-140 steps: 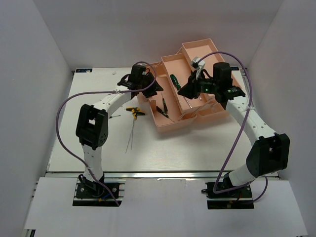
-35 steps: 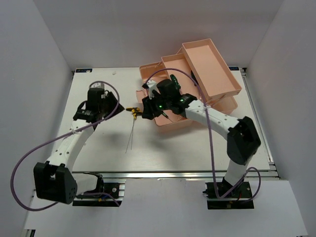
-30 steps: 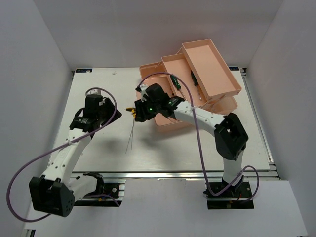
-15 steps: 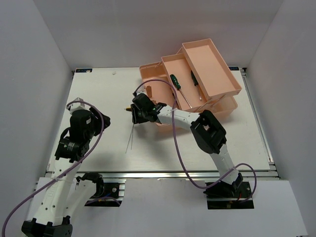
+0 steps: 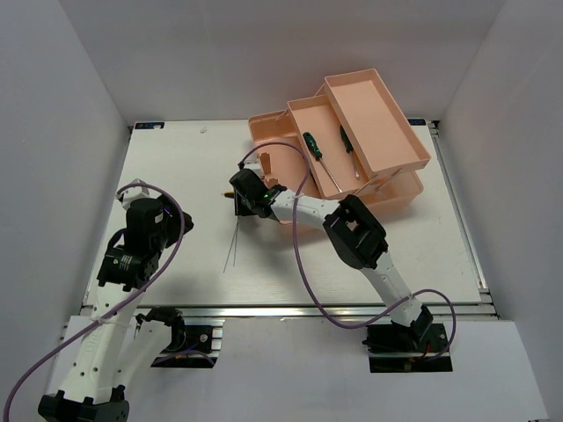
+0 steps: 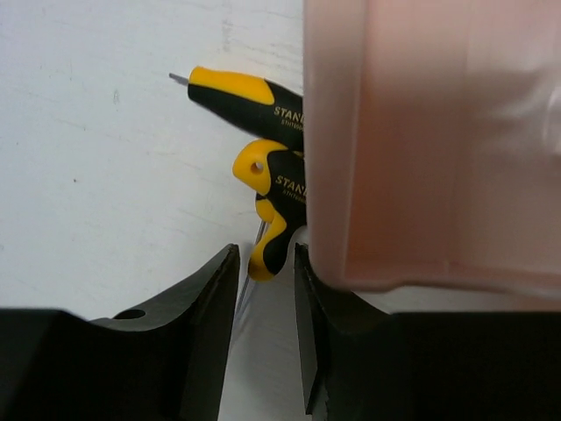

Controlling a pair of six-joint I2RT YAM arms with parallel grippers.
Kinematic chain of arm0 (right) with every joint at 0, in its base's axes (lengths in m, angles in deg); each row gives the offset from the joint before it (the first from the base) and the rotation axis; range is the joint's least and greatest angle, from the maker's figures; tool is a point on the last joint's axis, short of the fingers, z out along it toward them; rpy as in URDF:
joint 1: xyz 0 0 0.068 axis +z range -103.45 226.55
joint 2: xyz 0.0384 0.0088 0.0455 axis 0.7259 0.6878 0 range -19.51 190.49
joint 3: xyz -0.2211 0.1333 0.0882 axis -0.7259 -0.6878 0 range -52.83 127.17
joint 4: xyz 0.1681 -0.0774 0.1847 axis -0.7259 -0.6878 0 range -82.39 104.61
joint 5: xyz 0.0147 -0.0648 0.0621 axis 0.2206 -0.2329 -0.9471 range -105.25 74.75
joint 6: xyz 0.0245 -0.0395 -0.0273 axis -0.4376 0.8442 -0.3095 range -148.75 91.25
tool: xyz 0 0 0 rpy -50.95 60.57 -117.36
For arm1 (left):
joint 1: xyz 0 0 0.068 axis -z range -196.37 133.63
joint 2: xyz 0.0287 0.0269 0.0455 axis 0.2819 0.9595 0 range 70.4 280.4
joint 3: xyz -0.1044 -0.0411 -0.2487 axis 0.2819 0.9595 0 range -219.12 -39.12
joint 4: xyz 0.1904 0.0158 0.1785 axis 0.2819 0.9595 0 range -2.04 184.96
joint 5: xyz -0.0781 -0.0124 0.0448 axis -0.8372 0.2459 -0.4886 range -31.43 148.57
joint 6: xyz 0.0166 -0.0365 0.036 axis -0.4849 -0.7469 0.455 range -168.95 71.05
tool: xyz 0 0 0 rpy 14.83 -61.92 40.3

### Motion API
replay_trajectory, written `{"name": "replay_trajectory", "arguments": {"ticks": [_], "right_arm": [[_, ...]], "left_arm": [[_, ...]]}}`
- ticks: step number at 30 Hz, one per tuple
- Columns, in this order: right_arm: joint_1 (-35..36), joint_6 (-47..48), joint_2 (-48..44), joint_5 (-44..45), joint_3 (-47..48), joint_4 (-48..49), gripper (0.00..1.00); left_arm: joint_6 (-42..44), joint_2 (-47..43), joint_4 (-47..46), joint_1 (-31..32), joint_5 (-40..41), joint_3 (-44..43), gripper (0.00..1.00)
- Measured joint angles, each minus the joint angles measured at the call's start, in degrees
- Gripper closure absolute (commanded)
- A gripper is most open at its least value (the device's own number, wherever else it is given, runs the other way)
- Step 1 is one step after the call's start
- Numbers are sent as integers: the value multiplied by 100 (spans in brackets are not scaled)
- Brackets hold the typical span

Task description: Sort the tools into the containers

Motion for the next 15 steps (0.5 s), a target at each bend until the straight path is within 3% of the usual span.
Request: {"name": "replay_trajectory", "arguments": {"ticks": [5,9,15], "right_arm": [[-2,-76,111,120,190,37,72],[-2,-105,151,151,243,76,86],[-31,-127,129,120,184,133,94]], "left_arm": [[48,2,-7,0,28,0,30],[96,42,-9,0,37,-2,30],[107,66,-22,0,37,2,30]]}}
